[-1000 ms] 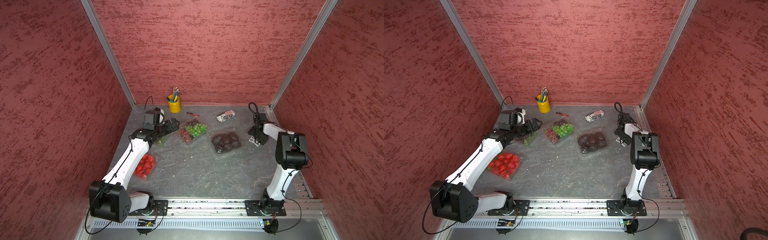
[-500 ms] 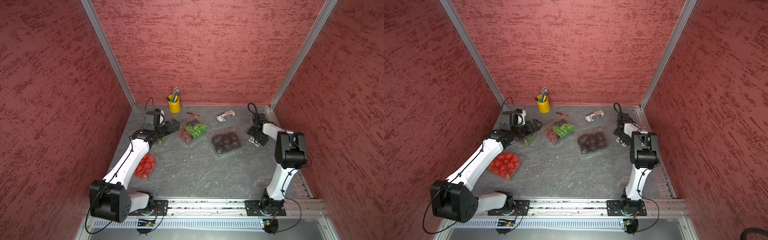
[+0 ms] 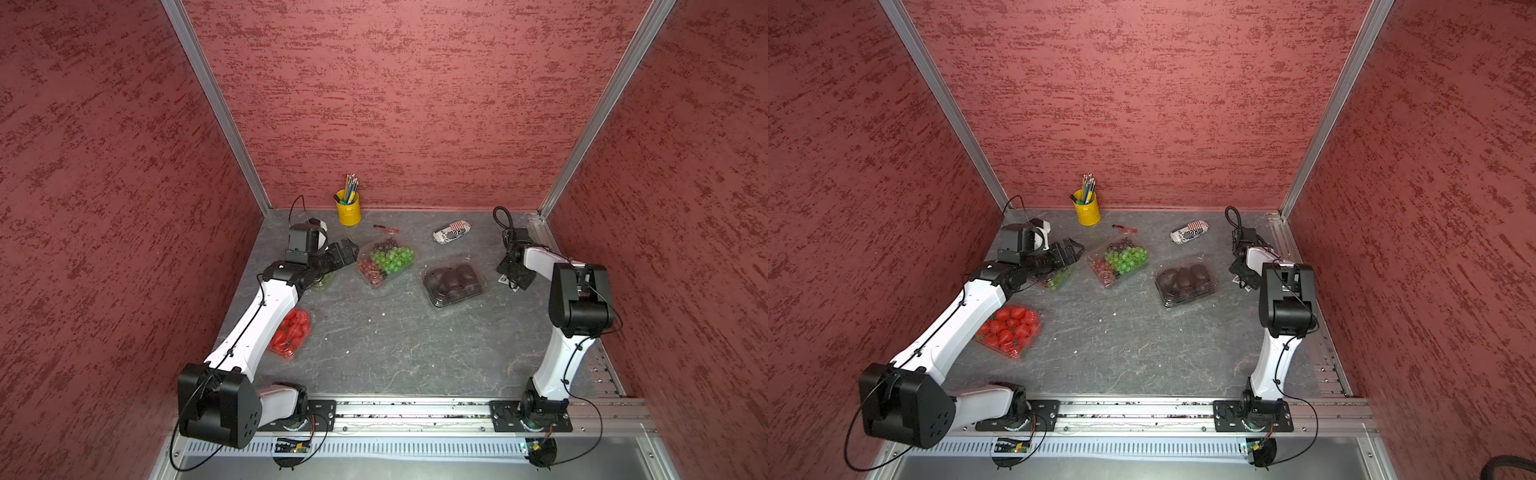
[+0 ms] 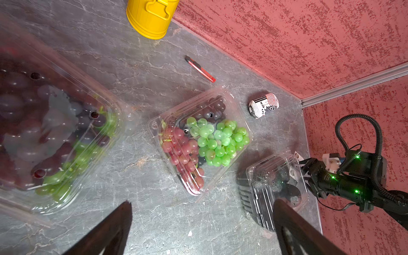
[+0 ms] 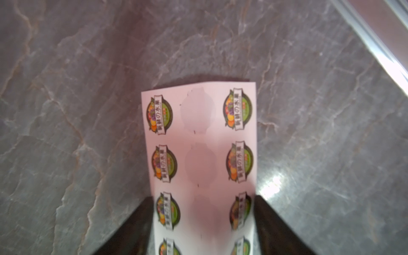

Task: Label fruit boxes
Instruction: Pick up the label sticker from the center of the board.

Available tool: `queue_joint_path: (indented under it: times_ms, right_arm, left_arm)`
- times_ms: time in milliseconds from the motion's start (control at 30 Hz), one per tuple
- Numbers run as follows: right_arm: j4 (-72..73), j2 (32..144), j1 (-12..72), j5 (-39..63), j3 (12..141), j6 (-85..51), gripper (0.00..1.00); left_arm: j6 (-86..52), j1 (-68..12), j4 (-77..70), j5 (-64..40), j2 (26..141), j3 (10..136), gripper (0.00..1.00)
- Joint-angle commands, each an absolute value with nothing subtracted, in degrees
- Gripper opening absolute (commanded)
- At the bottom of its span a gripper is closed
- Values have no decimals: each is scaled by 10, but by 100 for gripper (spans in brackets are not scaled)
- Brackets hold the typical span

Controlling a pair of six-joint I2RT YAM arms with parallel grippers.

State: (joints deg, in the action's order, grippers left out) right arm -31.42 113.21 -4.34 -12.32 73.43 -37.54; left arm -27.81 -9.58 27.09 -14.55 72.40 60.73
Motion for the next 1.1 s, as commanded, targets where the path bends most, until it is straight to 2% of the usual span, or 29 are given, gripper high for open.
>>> queue_joint_path:
  times_ms: [0, 33, 233, 367, 433, 733, 900, 1067]
  right_arm:
    - [-338, 1178, -42, -89, 702, -372, 56]
    - [-336, 1176, -42, -88, 701, -372, 51]
    - [-323, 1144, -42, -89, 699, -360, 38]
    - [-308, 1099, -39, -101, 698, -332, 33]
    - [-306, 1075, -34, -115, 696, -318, 23]
    - [-283, 923, 11, -132, 665, -253, 27]
    - [-225, 821, 45, -42, 645, -237, 30]
    - [-184, 763, 105, 3, 656, -260, 30]
  left_arm:
    - [-281, -93, 270, -148, 706, 599, 100]
    - [-281, -93, 271, -149, 704, 598, 100]
    - [-285, -93, 277, -151, 694, 599, 100]
    - [-292, -96, 277, -164, 695, 611, 100]
    - [-299, -100, 278, -170, 698, 621, 100]
    - [-336, -141, 260, -215, 747, 683, 100]
    - [-380, -171, 203, -265, 784, 717, 100]
    - [-414, -201, 131, -309, 821, 753, 90]
